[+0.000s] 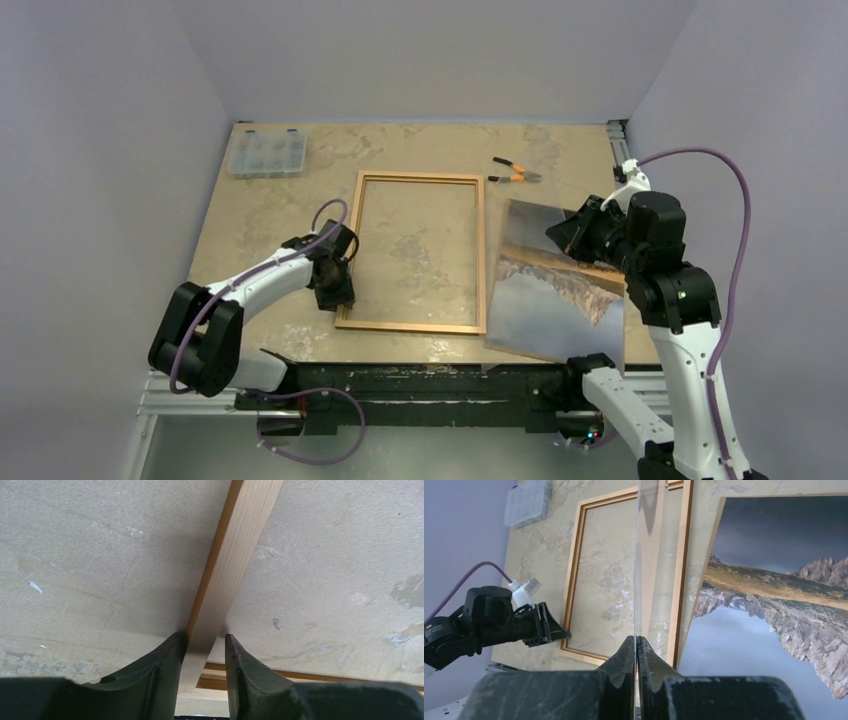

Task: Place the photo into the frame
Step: Adjust the photo frame at the center of the board.

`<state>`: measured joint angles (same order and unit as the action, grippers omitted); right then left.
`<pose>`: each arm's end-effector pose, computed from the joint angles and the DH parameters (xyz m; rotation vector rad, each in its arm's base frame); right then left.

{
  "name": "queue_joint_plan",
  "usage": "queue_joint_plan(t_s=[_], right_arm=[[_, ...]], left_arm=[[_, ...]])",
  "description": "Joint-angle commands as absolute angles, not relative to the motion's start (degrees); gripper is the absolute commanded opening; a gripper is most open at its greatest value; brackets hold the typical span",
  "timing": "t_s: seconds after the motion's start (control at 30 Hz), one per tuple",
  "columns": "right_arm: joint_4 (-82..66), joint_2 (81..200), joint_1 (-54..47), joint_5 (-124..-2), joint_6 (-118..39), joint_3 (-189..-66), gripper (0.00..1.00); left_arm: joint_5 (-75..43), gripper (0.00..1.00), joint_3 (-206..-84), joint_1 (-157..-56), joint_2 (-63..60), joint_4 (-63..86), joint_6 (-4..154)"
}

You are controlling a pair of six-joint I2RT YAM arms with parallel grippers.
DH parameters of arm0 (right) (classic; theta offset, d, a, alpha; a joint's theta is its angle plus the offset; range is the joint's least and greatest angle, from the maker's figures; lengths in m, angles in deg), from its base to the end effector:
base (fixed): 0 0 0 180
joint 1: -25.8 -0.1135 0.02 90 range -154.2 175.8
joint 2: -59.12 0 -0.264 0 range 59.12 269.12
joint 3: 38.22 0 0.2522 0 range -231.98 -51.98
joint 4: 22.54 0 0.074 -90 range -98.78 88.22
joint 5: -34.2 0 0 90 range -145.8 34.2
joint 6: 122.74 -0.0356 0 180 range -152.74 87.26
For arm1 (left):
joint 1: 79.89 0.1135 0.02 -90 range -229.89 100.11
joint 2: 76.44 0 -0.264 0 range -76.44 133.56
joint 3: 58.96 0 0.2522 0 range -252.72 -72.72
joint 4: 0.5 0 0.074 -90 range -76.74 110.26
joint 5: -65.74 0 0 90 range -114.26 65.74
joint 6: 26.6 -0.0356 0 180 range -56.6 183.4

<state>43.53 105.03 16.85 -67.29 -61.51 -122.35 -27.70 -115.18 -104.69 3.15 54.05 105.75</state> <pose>0.1280 0.0273 0.4083 0.2359 2.0899 0.6088 0.2067 -0.0932 0.1660 -0.4564 2.8956 -0.0982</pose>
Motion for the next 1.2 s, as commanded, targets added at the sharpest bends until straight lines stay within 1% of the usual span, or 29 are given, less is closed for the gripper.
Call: queue_joint_plan(t_s=[0.0, 0.17, 0.33, 0.4, 0.53, 0.57, 0.7, 0.77, 0.83, 0.93, 1.17], right_arm=[[38.94, 105.00, 16.92, -70.01, -63.05, -123.57, 0.00], [37.98, 105.17, 16.92, -71.01, -63.61, -122.64, 0.00], [36.18, 105.59, 16.93, -72.20, -64.46, -121.28, 0.00], [35.04, 105.82, 16.92, -72.95, -65.04, -120.44, 0.00], [31.81, 106.85, 16.96, -75.41, -66.91, -118.58, 0.00], [30.77, 107.15, 16.93, -76.27, -67.63, -118.24, 0.00], [26.11, 108.21, 16.92, -80.53, -71.05, -117.02, 0.00], [24.05, 108.54, 16.92, -82.55, -72.62, -116.49, 0.00], [22.50, 108.70, 16.99, -83.55, -73.64, -115.81, 0.00], [20.30, 108.86, 16.92, -83.74, -74.85, -113.95, 0.00], [15.73, 107.15, 16.99, -81.78, -77.99, -108.69, 0.00]], left_arm=[[-22.25, 0.33, -112.37, -104.41, 1.25, 50.27, 106.30], [-19.95, 0.30, -109.86, -104.49, 0.56, 48.16, 107.06], [-18.92, 0.30, -108.52, -104.48, -1.27, 47.52, 107.09], [-18.42, 0.32, -108.49, -104.50, -2.65, 47.62, 107.10], [-17.13, 0.41, -108.56, -104.50, -7.49, 48.28, 107.41], [-17.05, 0.45, -108.69, -104.46, -8.77, 48.77, 107.43], [-18.60, 0.71, -110.16, -104.50, -14.76, 51.95, 106.83], [-19.86, 0.77, -111.66, -104.50, -18.35, 53.97, 106.08], [-19.93, 0.80, -112.95, -104.50, -21.82, 54.83, 105.18], [-17.11, 0.82, -114.21, -104.52, -26.18, 53.80, 104.22], [-6.31, 0.81, -111.80, -104.59, -28.05, 44.20, 107.07]])
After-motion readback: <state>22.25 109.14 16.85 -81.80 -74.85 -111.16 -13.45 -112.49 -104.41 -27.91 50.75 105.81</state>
